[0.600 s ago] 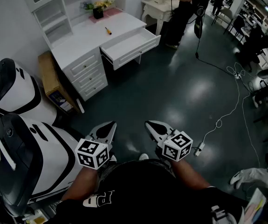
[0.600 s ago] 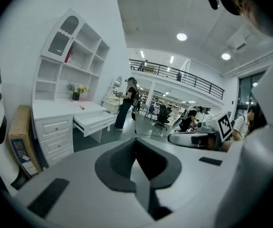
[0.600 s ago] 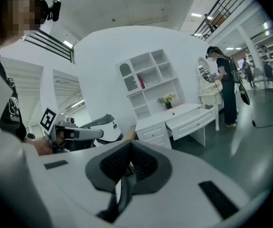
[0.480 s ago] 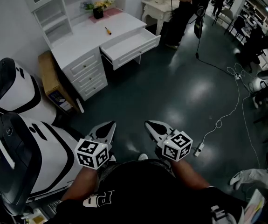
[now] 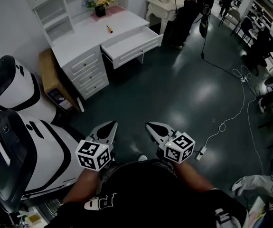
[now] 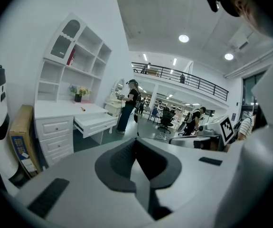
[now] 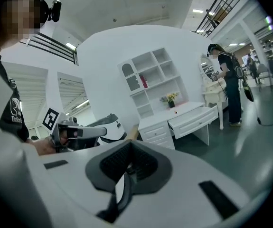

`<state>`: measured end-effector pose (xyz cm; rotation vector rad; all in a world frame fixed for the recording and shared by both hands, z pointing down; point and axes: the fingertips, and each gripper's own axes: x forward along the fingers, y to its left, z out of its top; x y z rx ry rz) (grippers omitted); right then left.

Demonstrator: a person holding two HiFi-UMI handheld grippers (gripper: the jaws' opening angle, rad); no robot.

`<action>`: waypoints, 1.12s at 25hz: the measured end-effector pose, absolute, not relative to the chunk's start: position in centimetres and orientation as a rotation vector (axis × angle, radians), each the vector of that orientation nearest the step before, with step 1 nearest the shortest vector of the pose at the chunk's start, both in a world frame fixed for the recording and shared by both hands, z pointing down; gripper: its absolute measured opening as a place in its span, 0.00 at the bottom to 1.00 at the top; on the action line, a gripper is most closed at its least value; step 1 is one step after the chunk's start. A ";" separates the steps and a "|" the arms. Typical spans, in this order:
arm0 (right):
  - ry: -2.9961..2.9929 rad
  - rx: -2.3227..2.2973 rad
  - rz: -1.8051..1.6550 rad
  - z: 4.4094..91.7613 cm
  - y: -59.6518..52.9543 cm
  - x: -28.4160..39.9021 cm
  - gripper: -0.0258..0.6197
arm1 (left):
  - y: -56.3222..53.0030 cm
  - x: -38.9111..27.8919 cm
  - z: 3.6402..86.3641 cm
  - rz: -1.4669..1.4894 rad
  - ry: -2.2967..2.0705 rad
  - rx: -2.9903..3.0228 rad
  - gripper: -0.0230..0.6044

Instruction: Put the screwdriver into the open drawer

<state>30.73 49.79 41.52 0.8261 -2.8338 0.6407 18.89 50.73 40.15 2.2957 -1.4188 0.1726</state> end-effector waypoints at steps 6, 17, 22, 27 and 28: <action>-2.886 0.815 0.598 40.9 49.1 32.3 0.05 | 50.4 19.7 40.9 0.129 -1.478 2.204 0.05; -2.879 0.775 0.715 42.7 47.8 35.7 0.05 | 49.3 24.1 41.2 0.119 -1.533 2.181 0.05; -2.887 0.731 0.707 42.6 47.6 35.2 0.05 | 49.2 24.2 42.5 0.200 -1.511 2.144 0.05; -2.879 0.729 0.697 43.1 46.6 34.7 0.05 | 48.6 24.1 43.8 0.294 -1.500 2.141 0.05; -2.875 0.732 0.699 43.2 46.4 34.6 0.05 | 48.3 24.1 44.0 0.299 -1.494 2.148 0.05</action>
